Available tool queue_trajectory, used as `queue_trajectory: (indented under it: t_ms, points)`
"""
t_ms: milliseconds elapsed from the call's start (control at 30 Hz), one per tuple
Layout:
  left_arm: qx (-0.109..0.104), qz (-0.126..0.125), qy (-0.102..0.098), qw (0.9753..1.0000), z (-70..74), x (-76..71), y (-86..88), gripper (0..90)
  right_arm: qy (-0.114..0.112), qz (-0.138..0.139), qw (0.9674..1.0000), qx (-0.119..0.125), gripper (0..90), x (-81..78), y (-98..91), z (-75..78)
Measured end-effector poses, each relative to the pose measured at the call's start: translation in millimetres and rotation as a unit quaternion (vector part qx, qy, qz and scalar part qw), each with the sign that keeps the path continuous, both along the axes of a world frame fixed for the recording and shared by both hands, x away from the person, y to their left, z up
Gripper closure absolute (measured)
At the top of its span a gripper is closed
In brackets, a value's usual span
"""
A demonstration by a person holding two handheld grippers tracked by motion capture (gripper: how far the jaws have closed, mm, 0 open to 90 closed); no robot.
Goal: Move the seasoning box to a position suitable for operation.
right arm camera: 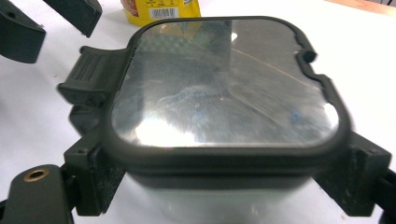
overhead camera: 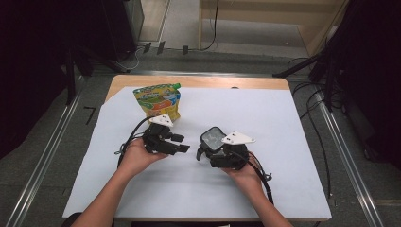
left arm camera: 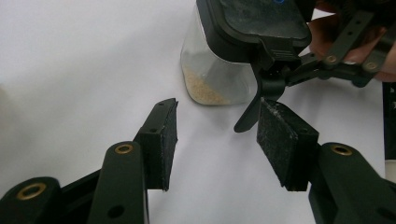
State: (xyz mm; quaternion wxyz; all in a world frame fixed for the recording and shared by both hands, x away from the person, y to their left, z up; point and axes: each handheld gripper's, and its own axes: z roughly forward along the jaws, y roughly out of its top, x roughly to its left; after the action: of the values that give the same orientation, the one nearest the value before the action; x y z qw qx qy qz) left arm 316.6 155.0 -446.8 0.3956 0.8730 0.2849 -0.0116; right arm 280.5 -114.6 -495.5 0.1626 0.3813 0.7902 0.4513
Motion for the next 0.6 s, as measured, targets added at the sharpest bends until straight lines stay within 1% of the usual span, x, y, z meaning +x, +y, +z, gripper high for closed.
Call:
queue_trajectory:
  t_ms: [67, 133, 200, 300, 333, 400, 433, 533, 600]
  points:
    - [-0.001, -0.001, 0.0, 1.0, 0.0, -0.6, -0.8, 48.4, 0.003, 0.005, 1.0, -0.006, 13.8, -2.4, -3.4, 3.3]
    - [0.0, -0.003, -0.001, 1.0, -0.3, -1.2, -2.0, 48.5, 0.015, 0.012, 0.9997, -0.012, 13.7, -4.4, -7.3, 5.2]
    - [-0.001, -0.005, 0.0, 1.0, -0.5, -1.2, -2.6, 48.6, 0.017, 0.014, 0.9997, -0.006, 14.0, -8.2, -12.2, 6.4]
    - [-0.004, -0.006, 0.004, 1.0, -0.9, -1.9, -3.2, 49.4, 0.028, 0.016, 0.9995, -0.002, 14.9, -12.8, -17.6, 10.3]
    - [-0.004, -0.008, 0.004, 0.9999, -0.9, -2.2, -3.4, 50.9, 0.036, 0.022, 0.9991, -0.001, 16.5, -15.6, -21.6, 13.5]
    - [-0.003, -0.011, 0.005, 0.9999, -0.9, -2.5, -4.2, 51.7, 0.038, 0.023, 0.999, -0.002, 17.2, -17.2, -23.8, 14.8]
    - [-0.004, -0.011, 0.005, 0.9999, -0.8, -2.4, -4.6, 51.9, 0.043, 0.023, 0.9988, -0.003, 17.7, -18.8, -26.3, 16.0]
    - [-0.006, -0.016, 0.011, 0.9998, -2.5, -1.7, -5.9, 52.9, 0.051, 0.023, 0.9985, -0.003, 23.9, -22.2, -35.1, 19.9]
    - [-0.001, -0.021, 0.015, 0.9997, -4.9, -0.6, -6.9, 54.2, 0.05, 0.023, 0.9985, 0.003, 27.0, -23.1, -40.2, 22.6]
